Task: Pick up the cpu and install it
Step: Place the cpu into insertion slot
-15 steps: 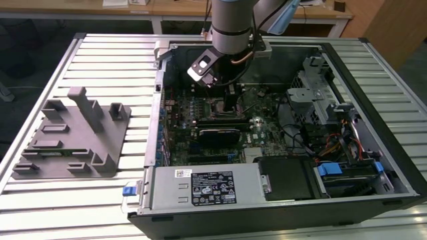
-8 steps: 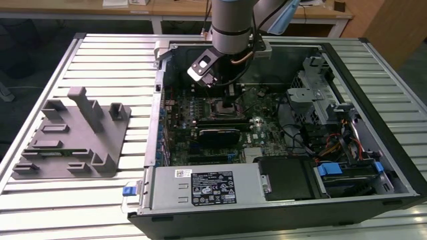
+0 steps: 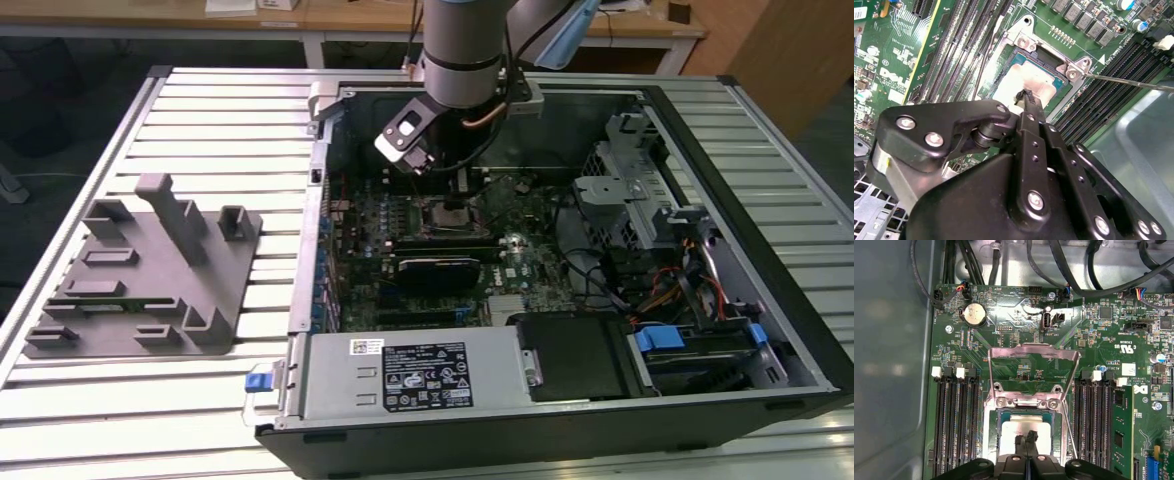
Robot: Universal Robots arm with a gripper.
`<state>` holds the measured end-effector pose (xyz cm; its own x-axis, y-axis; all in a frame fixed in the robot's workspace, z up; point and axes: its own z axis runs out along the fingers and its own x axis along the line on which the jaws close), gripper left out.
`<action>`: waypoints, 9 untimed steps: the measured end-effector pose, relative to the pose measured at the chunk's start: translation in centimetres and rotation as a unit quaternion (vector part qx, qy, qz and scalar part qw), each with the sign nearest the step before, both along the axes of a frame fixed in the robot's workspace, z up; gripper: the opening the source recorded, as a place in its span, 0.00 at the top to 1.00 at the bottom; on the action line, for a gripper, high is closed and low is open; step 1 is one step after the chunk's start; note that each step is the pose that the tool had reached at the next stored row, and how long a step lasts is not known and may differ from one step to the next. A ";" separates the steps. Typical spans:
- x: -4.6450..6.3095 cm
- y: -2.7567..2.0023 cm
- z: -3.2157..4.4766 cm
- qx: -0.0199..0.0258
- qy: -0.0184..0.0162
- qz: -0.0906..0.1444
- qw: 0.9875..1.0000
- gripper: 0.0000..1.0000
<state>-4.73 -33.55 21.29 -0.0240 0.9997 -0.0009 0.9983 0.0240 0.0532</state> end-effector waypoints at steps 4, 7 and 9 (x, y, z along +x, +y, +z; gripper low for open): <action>0.0 0.00 0.00 -0.001 0.000 0.000 1.000 0.89; 0.0 0.00 -0.09 -0.010 0.000 0.000 1.000 0.89; 0.0 0.00 -0.30 -0.011 0.000 0.000 1.000 0.89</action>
